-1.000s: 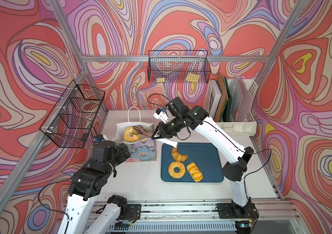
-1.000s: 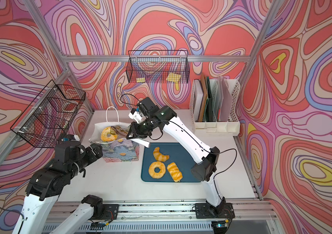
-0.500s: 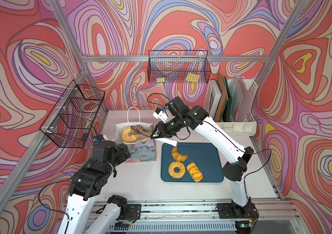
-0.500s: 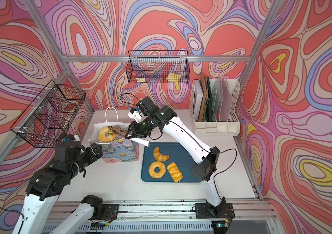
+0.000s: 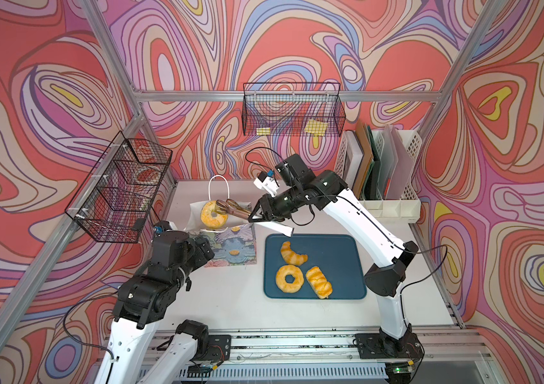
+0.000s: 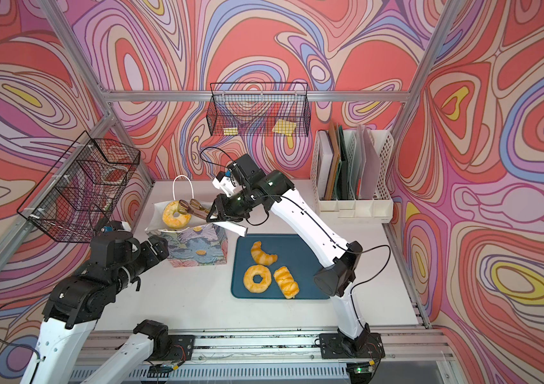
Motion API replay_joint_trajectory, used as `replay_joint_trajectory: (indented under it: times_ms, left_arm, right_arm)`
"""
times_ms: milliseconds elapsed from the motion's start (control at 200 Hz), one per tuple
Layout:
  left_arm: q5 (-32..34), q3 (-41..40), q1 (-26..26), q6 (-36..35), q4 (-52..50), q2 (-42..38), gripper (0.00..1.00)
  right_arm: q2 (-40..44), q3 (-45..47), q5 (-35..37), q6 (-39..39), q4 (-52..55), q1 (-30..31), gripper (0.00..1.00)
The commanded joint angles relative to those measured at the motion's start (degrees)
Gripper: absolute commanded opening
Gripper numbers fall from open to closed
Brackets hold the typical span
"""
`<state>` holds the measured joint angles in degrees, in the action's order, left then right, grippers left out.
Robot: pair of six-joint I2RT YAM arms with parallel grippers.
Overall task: Pack bread into a paper bag
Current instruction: Place the fake bread in the paper bag, then pick up the fake bread from the plate.
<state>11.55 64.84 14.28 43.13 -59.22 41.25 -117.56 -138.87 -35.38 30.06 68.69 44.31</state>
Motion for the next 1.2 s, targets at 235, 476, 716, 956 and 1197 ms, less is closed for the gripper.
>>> replay_joint_trajectory:
  times_ms: [235,476,716,956,1197]
  left_arm:
    - [0.19,-0.08,0.09,-0.16,0.06,0.23,0.86]
    - [0.23,-0.28,0.08,-0.16,0.22,0.23,0.86]
    - [0.06,-0.28,0.15,-0.24,0.63,0.32,0.86]
    - [-0.7,-0.66,0.13,0.02,1.38,0.65,0.86]
    - [-0.32,-0.26,0.04,-0.16,0.86,0.77,0.86]
  right_arm:
    - [-0.02,-0.42,0.42,-1.4,0.25,-0.29,0.39]
    - [0.05,-2.22,-0.23,-1.14,0.51,-0.46,0.39]
    - [7.05,0.71,2.37,-2.66,4.86,-5.61,0.39]
    - [18.89,14.69,0.77,-3.17,3.03,-12.05,0.33]
    - [24.47,24.75,-1.22,-3.02,1.6,-12.85,0.31]
